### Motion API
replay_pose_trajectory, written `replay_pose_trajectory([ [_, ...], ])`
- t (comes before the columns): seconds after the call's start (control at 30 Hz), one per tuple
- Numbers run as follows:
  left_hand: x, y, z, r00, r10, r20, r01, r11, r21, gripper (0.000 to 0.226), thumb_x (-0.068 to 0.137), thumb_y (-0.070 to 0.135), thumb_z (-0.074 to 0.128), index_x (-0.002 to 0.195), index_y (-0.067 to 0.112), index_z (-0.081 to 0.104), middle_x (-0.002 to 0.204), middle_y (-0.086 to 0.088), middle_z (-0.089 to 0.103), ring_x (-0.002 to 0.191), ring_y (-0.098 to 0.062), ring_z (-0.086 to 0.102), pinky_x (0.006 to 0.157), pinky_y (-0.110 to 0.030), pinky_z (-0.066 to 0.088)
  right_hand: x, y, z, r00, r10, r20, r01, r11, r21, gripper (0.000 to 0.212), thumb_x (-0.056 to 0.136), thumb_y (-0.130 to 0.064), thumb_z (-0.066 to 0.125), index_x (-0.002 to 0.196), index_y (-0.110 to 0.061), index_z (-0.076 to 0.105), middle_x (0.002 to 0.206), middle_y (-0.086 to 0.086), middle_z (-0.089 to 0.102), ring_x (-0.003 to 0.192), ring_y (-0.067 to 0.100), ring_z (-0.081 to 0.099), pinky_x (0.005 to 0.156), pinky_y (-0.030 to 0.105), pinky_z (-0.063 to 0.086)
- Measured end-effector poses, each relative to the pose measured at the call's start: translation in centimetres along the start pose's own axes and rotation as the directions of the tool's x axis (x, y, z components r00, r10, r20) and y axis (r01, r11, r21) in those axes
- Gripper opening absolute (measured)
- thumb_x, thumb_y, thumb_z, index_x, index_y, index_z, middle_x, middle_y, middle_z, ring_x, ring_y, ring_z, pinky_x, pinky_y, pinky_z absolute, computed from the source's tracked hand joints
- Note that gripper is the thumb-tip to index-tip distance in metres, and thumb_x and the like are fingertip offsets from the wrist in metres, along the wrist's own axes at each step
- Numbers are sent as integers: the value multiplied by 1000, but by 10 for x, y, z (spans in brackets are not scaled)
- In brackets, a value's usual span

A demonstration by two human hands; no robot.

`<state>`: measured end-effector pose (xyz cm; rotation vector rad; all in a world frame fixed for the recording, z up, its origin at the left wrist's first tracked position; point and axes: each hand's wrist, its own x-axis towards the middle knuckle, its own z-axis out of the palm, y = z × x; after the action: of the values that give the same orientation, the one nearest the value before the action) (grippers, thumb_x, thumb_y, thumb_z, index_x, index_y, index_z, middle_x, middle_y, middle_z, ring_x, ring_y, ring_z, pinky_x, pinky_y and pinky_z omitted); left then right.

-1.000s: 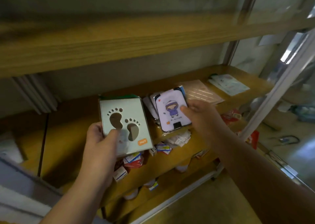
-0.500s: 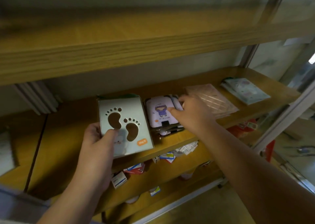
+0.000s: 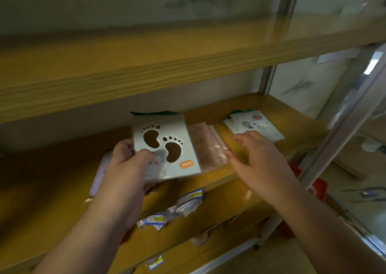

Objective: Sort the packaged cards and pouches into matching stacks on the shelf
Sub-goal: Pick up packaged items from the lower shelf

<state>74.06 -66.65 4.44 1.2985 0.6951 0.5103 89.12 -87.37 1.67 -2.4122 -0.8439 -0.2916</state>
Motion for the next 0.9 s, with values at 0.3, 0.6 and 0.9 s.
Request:
replay_pose_trajectory([
  [0.3, 34, -32, 195, 997, -16, 81, 12, 999, 45, 40, 93, 6, 61, 117, 37, 55, 112, 4, 73, 90, -22, 76, 68, -45, 63, 16, 133, -73, 998, -12, 59, 16, 997, -72, 54, 91, -53, 55, 139, -30, 50, 126, -15, 54, 114, 4, 48, 88, 21, 38],
  [0.6, 79, -64, 282, 989, 143, -47, -70, 717, 694, 50, 94, 18, 49, 144, 17, 46, 142, -16, 51, 132, -37, 45, 110, -49, 39, 20, 188, -89, 989, -92, 114, 90, 996, 25, 55, 88, -55, 54, 136, -30, 53, 122, -17, 55, 110, 1, 51, 89, 23, 46],
  [0.9, 64, -70, 276, 978, 167, 122, -183, 425, 886, 47, 98, 23, 47, 144, 21, 49, 154, -15, 38, 140, -36, 29, 113, -42, 24, 41, 189, -72, 979, -137, 151, 123, 988, 98, 54, 90, -49, 55, 139, -26, 52, 126, -12, 55, 111, 7, 52, 90, 27, 51],
])
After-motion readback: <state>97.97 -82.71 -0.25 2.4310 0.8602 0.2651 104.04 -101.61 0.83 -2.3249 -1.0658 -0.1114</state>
